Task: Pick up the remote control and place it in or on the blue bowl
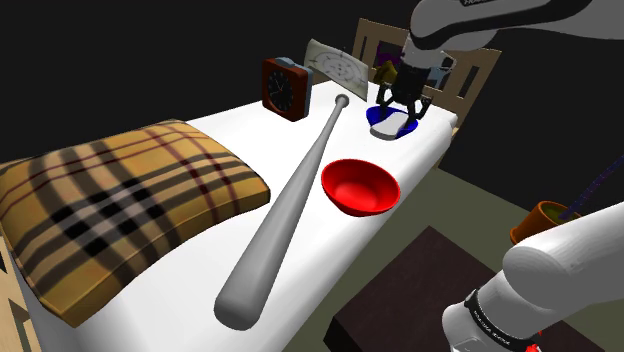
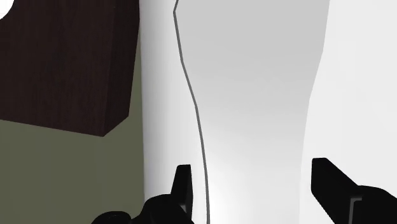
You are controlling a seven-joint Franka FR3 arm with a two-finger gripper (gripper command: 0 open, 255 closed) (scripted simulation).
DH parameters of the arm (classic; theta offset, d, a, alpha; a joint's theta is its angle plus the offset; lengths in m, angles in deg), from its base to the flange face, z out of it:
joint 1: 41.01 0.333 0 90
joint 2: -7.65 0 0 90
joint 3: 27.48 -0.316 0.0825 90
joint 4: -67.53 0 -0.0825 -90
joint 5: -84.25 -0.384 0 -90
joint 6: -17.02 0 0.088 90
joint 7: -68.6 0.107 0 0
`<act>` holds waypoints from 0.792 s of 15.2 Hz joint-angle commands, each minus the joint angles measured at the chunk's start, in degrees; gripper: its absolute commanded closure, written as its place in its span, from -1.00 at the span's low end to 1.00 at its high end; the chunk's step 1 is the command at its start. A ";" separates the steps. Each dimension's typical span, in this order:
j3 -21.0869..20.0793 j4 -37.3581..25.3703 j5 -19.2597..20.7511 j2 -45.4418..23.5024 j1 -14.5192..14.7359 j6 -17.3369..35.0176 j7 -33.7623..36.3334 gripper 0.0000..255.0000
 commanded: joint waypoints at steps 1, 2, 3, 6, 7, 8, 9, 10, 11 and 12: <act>0.07 -1.39 0.01 0.35 -0.03 -1.74 -0.01 1.00; 0.08 -1.68 0.01 0.38 -0.03 -2.06 -0.01 1.00; 0.63 -3.38 0.33 -1.29 -0.47 -2.12 -0.84 1.00; 2.19 -8.88 1.08 -6.43 -1.70 -2.57 -3.28 1.00; 2.68 -10.86 1.27 -8.19 -2.09 -2.81 -4.07 1.00; 3.14 -12.91 1.43 -9.97 -2.48 -3.10 -4.86 1.00; 3.59 -15.04 1.55 -11.79 -2.86 -3.44 -5.64 1.00; 4.01 -17.26 1.65 -13.63 -3.24 -3.83 -6.40 1.00; 4.43 -19.57 1.72 -15.50 -3.61 -4.28 -7.16 1.00; 4.82 -21.97 1.77 -17.42 -3.99 -4.78 -7.90 1.00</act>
